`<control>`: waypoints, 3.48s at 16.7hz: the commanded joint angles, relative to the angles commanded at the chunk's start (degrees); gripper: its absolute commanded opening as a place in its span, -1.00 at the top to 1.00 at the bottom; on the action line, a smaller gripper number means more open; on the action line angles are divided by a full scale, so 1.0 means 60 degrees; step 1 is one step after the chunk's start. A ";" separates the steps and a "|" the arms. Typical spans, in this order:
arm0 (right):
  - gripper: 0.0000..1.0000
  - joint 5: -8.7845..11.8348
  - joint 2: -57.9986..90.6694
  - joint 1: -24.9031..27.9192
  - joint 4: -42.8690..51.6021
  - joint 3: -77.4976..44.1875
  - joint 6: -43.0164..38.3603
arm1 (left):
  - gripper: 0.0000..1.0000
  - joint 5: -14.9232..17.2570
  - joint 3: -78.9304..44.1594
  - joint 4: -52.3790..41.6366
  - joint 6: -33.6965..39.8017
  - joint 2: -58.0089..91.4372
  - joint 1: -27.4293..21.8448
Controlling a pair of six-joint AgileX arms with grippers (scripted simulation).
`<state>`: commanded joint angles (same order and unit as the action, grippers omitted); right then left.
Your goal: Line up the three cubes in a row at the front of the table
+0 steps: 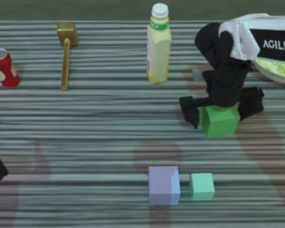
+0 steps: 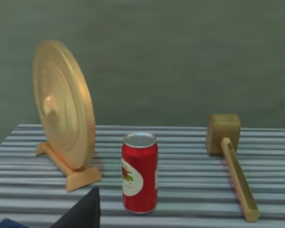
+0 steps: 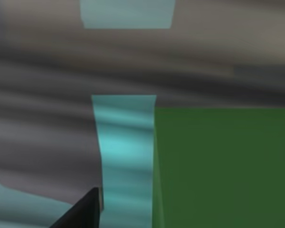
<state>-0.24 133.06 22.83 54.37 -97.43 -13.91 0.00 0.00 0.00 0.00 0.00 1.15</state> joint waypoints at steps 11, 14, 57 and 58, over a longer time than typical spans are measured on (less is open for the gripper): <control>0.66 0.0000 0.0000 0.0000 0.0000 0.0000 0.0000 | -1.00 0.0000 0.0000 0.0000 0.0000 0.0000 0.0000; 1.00 0.0000 0.0000 0.0000 0.0000 0.0000 0.0000 | -1.00 0.0000 0.0000 0.0000 0.0000 0.0000 0.0000; 1.00 -0.0048 0.0195 0.5934 0.3731 -0.3997 -0.7531 | -1.00 0.0000 0.0000 0.0000 0.0000 0.0000 0.0000; 1.00 -0.0049 0.0196 0.5935 0.3698 -0.3965 -0.7527 | -1.00 0.0000 0.0000 0.0000 0.0000 0.0000 0.0000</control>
<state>-0.54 134.24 58.44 76.56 -121.22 -59.07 0.00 0.00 0.00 0.00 0.00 1.15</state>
